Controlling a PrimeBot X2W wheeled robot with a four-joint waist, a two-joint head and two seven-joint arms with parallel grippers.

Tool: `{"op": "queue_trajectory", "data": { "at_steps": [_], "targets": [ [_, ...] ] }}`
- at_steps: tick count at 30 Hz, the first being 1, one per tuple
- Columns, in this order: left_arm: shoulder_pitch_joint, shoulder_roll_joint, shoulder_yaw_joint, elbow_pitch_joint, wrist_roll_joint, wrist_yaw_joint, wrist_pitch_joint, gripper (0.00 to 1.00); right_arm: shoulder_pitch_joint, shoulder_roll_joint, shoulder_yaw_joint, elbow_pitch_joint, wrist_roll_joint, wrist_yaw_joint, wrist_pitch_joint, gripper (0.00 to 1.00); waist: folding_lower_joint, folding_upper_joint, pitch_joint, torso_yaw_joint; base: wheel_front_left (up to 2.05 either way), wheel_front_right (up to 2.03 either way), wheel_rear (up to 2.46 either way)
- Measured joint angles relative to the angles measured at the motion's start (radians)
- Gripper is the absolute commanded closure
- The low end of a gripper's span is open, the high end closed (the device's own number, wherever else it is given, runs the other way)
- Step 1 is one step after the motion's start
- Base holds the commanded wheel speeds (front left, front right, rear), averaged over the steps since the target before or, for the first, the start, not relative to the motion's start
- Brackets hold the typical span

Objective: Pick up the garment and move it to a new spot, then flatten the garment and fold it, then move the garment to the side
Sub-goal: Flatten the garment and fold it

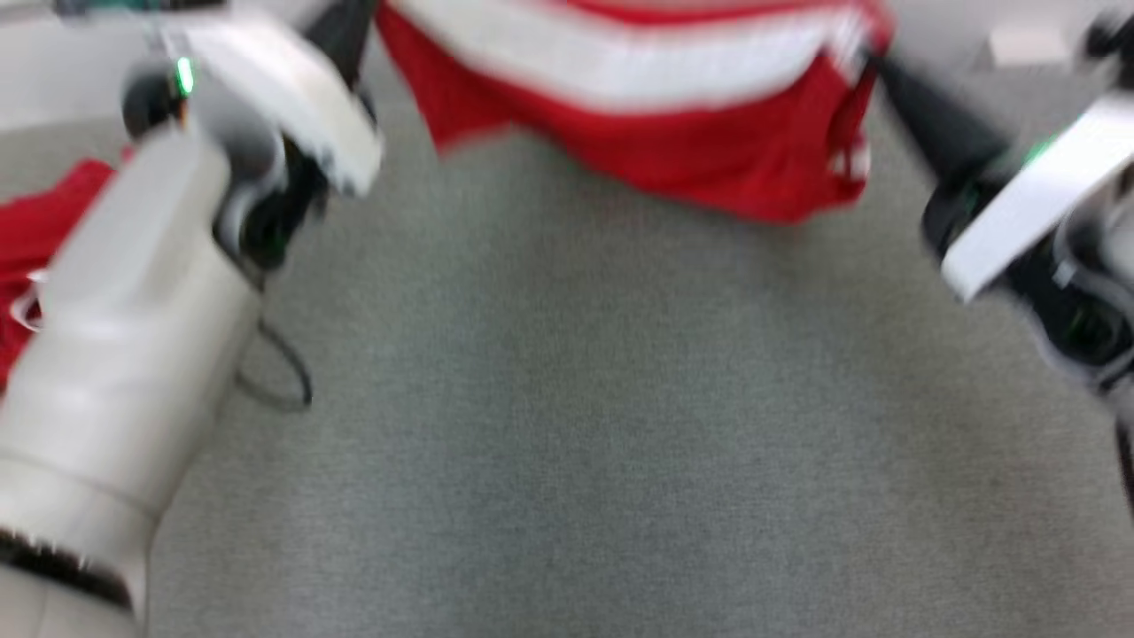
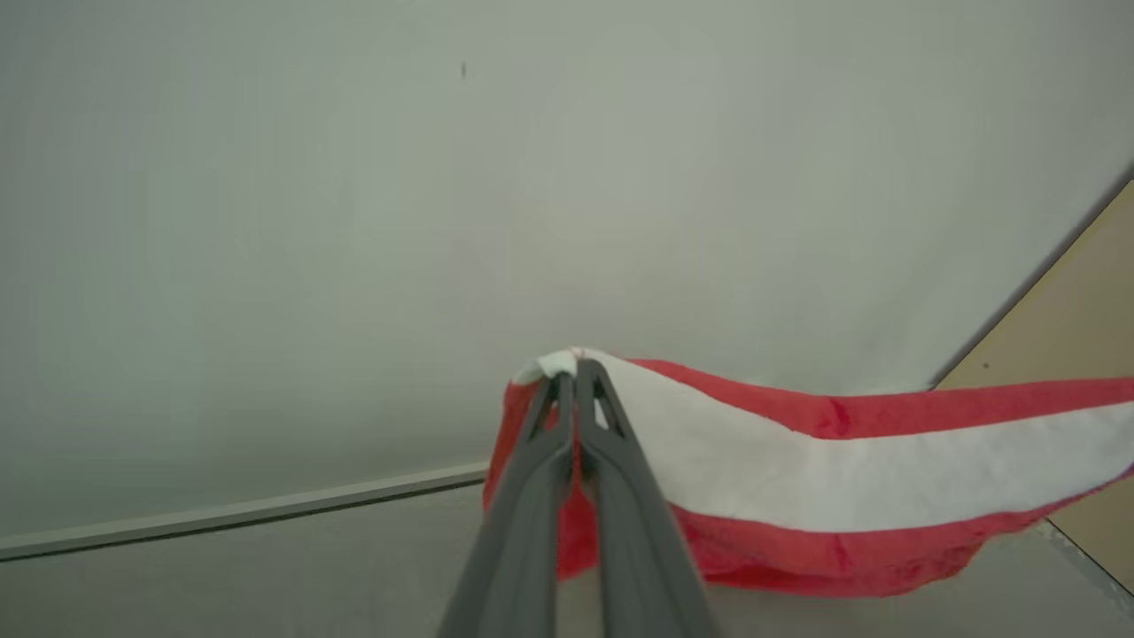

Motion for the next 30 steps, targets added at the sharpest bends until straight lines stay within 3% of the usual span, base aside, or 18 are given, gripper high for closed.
{"op": "queue_trajectory", "data": {
  "at_steps": [13, 18, 23, 27, 30],
  "targets": [
    [0.426, 0.245, -0.13, -0.27, -0.207, 0.012, 0.277, 1.0, 0.374, -0.156, 0.119, -0.266, 0.093, 0.0, 0.207, 1.0, -0.0004, 0.0, -0.289, 0.001, 0.0, 0.0, 0.0],
    [0.559, 0.351, -0.145, -0.478, -0.249, 0.08, 0.344, 1.0, 0.494, -0.224, 0.129, -0.368, 0.101, 0.0, 0.261, 1.0, -0.0003, 0.0, -0.329, -0.005, 0.0, 0.0, 0.0],
    [0.674, 0.454, -0.14, -0.707, -0.29, 0.18, 0.368, 1.0, 0.603, -0.293, 0.136, -0.454, 0.111, 0.0, 0.302, 1.0, -0.0002, 0.0, -0.336, -0.002, 0.0, 0.0, 0.0],
    [0.711, 0.504, -0.111, -0.817, -0.306, 0.247, 0.355, 1.0, 0.645, -0.315, 0.137, -0.494, 0.125, 0.0, 0.294, 1.0, -0.0001, 0.0001, -0.333, -0.004, 0.0, 0.0, 0.0],
    [0.714, 0.527, -0.094, -0.855, -0.309, 0.273, 0.351, 1.0, 0.653, -0.312, 0.134, -0.501, 0.131, 0.0, 0.291, 1.0, -0.0001, 0.0001, -0.327, -0.016, 0.0, 0.0, 0.0]
  ]
}}
